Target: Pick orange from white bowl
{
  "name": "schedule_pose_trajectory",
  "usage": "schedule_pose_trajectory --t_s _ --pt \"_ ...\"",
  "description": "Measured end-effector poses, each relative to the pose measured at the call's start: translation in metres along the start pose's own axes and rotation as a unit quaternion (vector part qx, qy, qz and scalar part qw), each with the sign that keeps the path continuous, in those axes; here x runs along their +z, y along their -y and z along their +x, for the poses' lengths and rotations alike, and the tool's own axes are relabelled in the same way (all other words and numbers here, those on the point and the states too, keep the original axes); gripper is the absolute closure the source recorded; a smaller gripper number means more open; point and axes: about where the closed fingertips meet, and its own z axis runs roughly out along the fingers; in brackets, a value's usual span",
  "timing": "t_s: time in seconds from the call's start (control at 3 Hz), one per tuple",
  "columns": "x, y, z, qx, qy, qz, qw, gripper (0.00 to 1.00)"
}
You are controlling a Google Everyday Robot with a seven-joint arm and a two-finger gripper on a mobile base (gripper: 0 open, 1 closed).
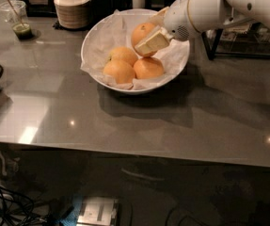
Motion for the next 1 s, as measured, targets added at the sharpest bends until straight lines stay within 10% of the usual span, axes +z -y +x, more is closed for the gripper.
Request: schedule_pose_trajectory --t_s 1.0 --pt "-0.063 -0.036 -0.07 -0.082 0.117 0.01 0.9897 1.0"
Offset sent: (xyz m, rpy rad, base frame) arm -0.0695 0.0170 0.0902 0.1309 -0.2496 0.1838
